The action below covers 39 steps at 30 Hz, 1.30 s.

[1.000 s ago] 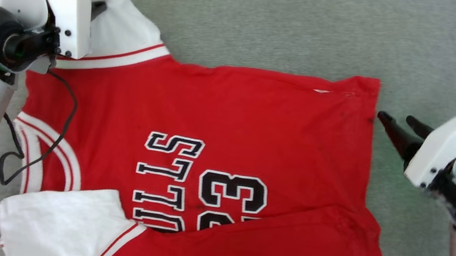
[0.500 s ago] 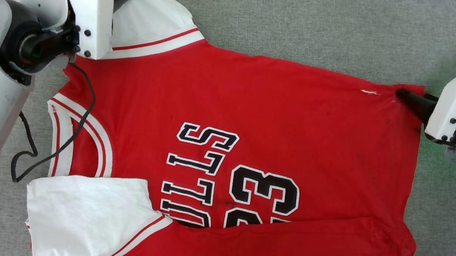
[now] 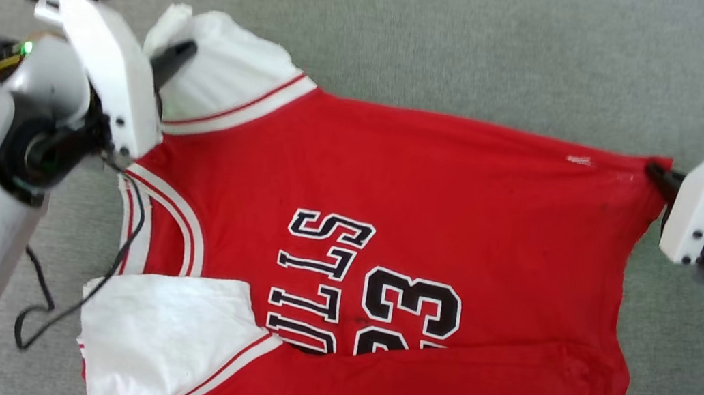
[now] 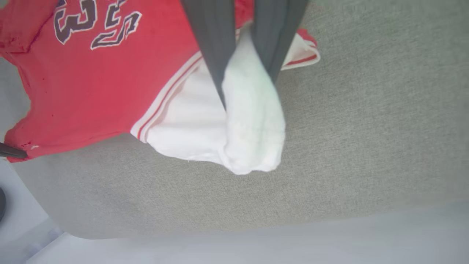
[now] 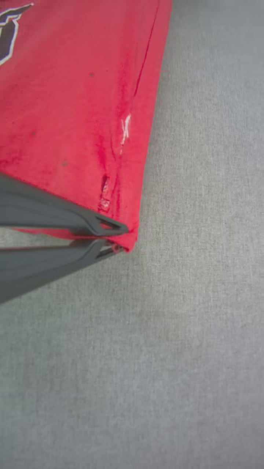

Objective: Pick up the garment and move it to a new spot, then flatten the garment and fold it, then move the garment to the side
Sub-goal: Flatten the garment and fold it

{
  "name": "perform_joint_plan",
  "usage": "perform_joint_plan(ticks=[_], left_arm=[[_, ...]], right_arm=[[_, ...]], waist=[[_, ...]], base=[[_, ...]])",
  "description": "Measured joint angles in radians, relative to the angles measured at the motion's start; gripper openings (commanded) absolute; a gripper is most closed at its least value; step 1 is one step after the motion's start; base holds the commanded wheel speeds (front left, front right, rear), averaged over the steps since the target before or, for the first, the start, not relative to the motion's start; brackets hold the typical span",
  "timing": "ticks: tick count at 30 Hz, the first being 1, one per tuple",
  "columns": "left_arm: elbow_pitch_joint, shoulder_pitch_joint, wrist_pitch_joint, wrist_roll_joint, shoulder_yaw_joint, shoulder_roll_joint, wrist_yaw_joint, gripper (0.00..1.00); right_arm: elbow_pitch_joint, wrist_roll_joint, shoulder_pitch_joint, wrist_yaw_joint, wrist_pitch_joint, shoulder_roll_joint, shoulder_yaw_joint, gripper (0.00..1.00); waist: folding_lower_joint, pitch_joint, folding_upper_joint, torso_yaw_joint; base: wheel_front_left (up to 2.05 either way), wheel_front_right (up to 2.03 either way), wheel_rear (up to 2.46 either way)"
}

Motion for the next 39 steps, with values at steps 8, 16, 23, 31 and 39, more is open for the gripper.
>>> perform_joint_plan(ticks=[8, 16, 23, 31, 39], left_arm=[[-0.132, 0.295, -0.105, -0.059, 0.056, 0.018, 0.058, 0.00], [-0.197, 0.618, -0.184, -0.112, 0.069, -0.011, 0.126, 0.00], [-0.157, 0.755, -0.226, -0.149, 0.053, -0.070, 0.144, 1.00], [-0.124, 0.811, -0.358, -0.102, 0.063, -0.104, 0.168, 1.00], [-0.205, 0.825, -0.564, 0.020, 0.094, -0.108, 0.214, 1.00]], right_arm=[[-0.151, 0.025, 0.243, 0.000, -0.026, -0.007, -0.012, 0.00], [-0.218, 0.047, 0.491, 0.000, -0.085, 0.034, -0.070, 0.00], [-0.204, 0.040, 0.639, 0.000, -0.160, 0.079, -0.132, 1.00], [-0.208, 0.042, 0.732, 0.000, -0.213, 0.096, -0.125, 1.00], [-0.350, 0.060, 0.776, 0.000, -0.149, 0.072, -0.164, 1.00]], waist=[[-0.0001, -0.121, 0.0000, 0.018], [-0.0002, -0.223, 0.0000, 0.040], [-0.0002, -0.269, 0.0000, 0.056], [-0.0001, -0.314, 0.0000, 0.037], [-0.0001, -0.379, 0.0000, 0.025]], base=[[0.00, 0.00, 0.00], [0.00, 0.00, 0.00], [0.00, 0.00, 0.00], [0.00, 0.00, 0.00], [0.00, 0.00, 0.00]])
